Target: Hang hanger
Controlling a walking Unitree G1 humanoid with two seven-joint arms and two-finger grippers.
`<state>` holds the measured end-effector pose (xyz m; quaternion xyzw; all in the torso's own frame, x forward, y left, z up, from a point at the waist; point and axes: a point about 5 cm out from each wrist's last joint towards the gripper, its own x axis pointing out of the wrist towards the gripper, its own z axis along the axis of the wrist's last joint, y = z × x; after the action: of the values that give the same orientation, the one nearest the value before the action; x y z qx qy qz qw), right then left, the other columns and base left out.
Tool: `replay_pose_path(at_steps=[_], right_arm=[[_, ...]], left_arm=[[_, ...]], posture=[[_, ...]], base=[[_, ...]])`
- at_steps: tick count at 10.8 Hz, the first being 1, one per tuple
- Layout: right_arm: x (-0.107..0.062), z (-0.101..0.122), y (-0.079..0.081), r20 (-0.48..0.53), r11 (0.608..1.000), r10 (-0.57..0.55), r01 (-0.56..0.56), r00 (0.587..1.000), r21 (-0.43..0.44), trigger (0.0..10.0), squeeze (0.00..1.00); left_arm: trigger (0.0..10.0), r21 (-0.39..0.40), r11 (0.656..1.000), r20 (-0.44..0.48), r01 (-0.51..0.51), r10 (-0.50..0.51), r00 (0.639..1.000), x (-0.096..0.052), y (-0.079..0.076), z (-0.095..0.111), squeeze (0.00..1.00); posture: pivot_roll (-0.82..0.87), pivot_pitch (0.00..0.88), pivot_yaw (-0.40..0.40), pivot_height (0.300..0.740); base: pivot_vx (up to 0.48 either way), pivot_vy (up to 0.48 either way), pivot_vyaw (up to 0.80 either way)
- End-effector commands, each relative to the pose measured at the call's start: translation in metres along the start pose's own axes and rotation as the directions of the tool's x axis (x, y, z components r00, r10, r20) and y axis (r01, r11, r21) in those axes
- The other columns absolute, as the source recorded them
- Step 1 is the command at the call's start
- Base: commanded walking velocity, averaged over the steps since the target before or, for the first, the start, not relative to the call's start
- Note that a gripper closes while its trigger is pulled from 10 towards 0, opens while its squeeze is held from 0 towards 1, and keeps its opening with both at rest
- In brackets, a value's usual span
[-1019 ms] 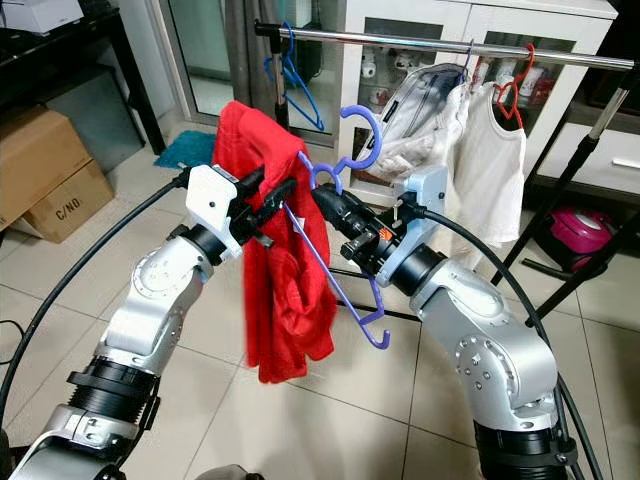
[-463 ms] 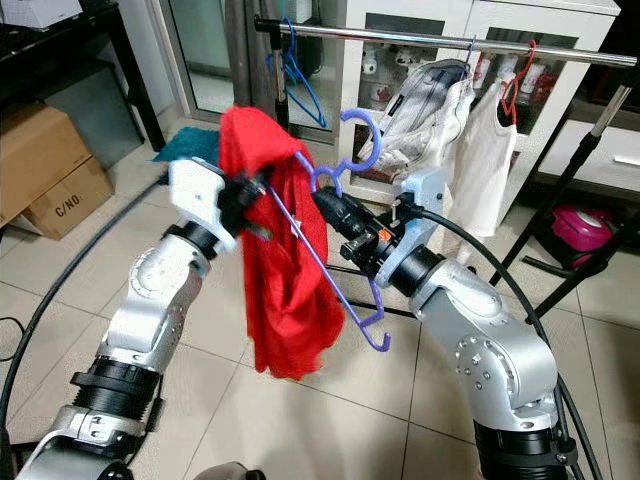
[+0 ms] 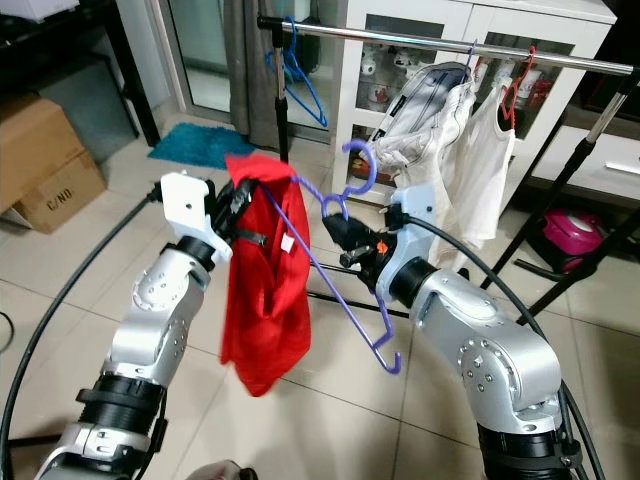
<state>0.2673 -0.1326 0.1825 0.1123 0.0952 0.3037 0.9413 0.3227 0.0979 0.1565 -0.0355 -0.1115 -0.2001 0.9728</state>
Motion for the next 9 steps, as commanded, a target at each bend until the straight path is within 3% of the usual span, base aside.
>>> replay_pose_path(at_steps=[1,3,7,8,9], right_arm=[[0.000,0.005,0.002,0.005,1.000,-0.009,0.009,1.000,-0.020,10.0,0.00],[0.007,0.010,0.003,0.033,0.999,-0.036,0.036,0.999,0.022,10.0,0.00],[0.010,0.021,-0.001,0.108,0.996,-0.083,0.078,0.991,0.048,10.0,0.00],[0.010,0.024,0.003,0.135,0.997,-0.063,0.057,0.989,0.052,10.0,0.00],[0.011,0.024,0.003,0.143,0.997,-0.059,0.052,0.988,0.055,10.0,0.00]], left_arm=[[0.0,-0.010,1.000,0.026,0.029,-0.029,0.999,0.002,-0.005,0.007,0.00],[0.0,0.023,0.998,-0.006,0.066,-0.066,0.998,0.000,-0.013,0.003,0.00],[0.0,0.038,0.998,-0.032,0.055,-0.054,0.998,-0.006,-0.012,0.001,0.00],[10.0,0.049,0.998,-0.049,0.041,-0.039,0.998,-0.006,-0.008,0.001,0.00],[10.0,0.050,0.997,-0.058,0.067,-0.064,0.996,-0.006,-0.009,0.000,0.60]], posture=[[-0.10,0.014,-0.026,0.740],[-0.09,0.019,-0.031,0.740],[-0.08,0.013,-0.010,0.740],[-0.08,0.007,0.002,0.740],[-0.08,0.005,0.006,0.740]], base=[[0.000,0.000,0.00],[0.000,0.000,0.00],[0.000,0.000,0.00],[0.000,0.000,0.00],[0.000,0.000,0.00]])
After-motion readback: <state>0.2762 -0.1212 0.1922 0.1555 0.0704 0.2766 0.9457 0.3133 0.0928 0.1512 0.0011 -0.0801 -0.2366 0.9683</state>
